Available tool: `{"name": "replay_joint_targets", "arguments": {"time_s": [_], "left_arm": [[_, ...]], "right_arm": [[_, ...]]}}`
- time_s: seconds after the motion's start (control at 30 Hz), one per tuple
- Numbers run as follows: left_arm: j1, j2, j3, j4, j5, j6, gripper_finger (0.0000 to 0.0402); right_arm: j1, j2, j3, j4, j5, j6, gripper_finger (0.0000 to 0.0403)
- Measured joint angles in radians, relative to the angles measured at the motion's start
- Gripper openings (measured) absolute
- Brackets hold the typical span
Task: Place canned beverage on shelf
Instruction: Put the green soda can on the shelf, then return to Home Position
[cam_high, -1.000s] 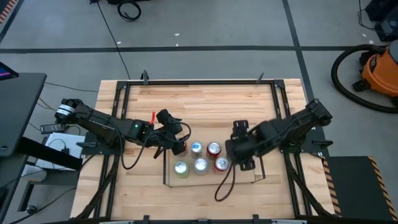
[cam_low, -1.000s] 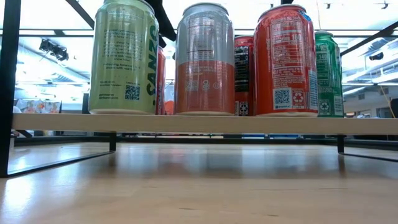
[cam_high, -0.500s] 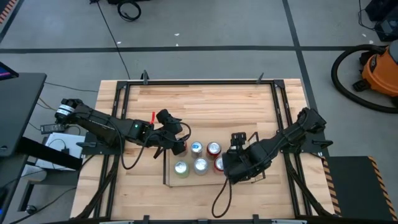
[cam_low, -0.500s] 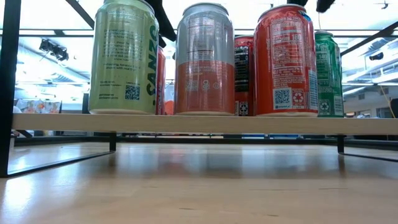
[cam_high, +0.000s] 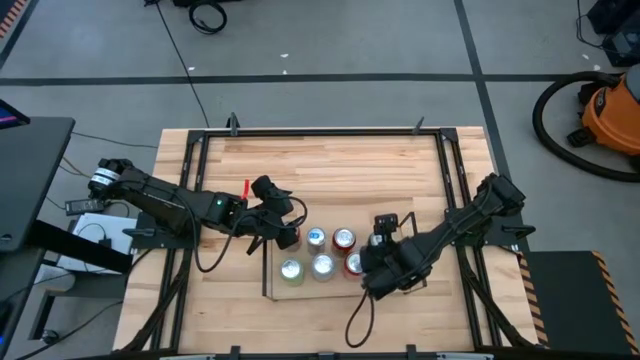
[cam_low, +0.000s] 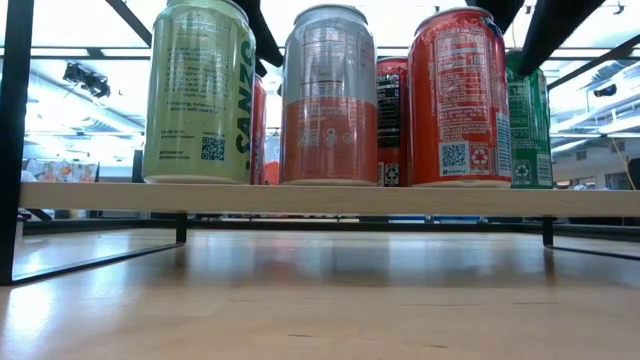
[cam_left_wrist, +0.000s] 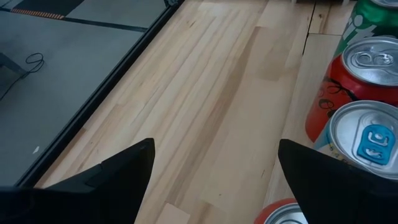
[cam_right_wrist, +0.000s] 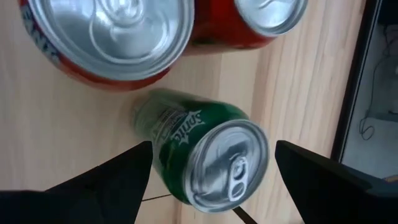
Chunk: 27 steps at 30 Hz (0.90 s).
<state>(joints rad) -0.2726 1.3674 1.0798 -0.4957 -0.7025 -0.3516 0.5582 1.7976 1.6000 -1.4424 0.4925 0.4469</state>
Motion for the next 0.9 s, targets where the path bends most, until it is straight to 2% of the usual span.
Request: {"name": "replay_joint_targets", "arguments": {"time_s": [0.57,0.9], "left_arm": [[0.0,0.0,0.0,-0.001,0.0,-0.001,0.0352],[0.0,0.0,0.0,0.022,0.0,0.001,0.0352]], "right_arm": [[-0.026,0.0,-0.071,0.03,0.041,-0.003,0.035],[-0.022,-0.024,0.003,0.021,0.028,-0.062,0.035]]}}
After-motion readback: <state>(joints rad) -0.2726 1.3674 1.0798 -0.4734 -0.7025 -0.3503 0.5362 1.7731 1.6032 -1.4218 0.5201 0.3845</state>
